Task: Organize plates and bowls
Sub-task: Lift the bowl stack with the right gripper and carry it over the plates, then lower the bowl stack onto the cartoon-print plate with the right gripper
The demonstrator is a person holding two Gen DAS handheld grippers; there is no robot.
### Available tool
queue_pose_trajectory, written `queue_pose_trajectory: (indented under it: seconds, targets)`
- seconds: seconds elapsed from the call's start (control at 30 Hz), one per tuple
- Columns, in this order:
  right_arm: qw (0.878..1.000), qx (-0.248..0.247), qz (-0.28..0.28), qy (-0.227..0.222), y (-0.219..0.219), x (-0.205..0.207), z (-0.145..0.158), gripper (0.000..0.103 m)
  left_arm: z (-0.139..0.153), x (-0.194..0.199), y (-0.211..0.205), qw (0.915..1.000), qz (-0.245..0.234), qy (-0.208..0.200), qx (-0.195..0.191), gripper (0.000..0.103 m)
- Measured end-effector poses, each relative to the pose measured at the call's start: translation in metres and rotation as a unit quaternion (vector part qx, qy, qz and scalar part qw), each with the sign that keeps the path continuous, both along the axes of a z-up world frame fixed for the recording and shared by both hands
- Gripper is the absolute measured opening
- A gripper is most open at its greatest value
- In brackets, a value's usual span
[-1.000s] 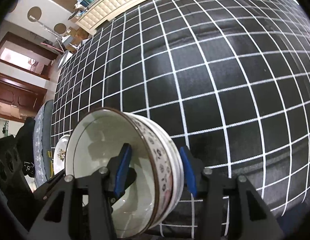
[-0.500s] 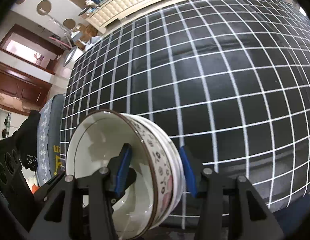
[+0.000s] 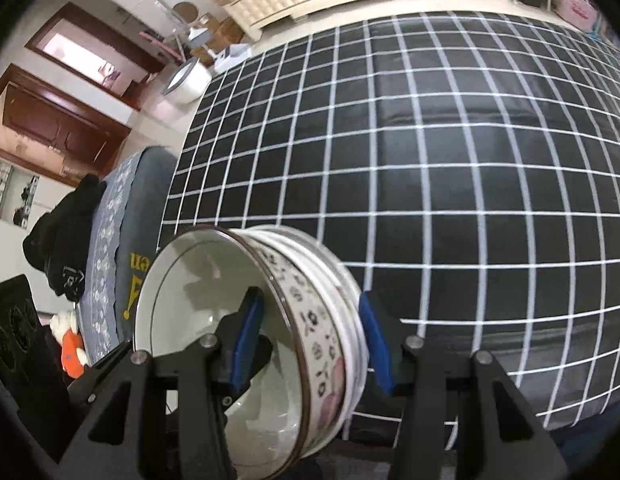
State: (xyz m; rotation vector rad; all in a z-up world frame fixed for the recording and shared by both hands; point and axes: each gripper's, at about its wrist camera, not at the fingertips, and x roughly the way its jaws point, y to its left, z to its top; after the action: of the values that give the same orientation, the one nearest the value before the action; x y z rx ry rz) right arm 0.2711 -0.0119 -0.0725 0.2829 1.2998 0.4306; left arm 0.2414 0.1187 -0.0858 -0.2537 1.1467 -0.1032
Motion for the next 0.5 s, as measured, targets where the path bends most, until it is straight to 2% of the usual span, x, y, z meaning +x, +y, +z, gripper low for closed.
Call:
queue_pose_trajectory:
  seconds: [0.23, 0.5]
  targets:
    - [1.0, -0.002, 0.02, 0.019, 0.031, -0.006, -0.016, 0.052, -0.015, -0.016, 0.019, 0.9996, 0.023, 0.018, -0.002, 0.054]
    - [0.999, -0.008, 0.028, 0.036, 0.042, -0.006, -0.028, 0.051, -0.03, -0.02, 0.031, 0.9989, 0.035, 0.031, -0.009, 0.054]
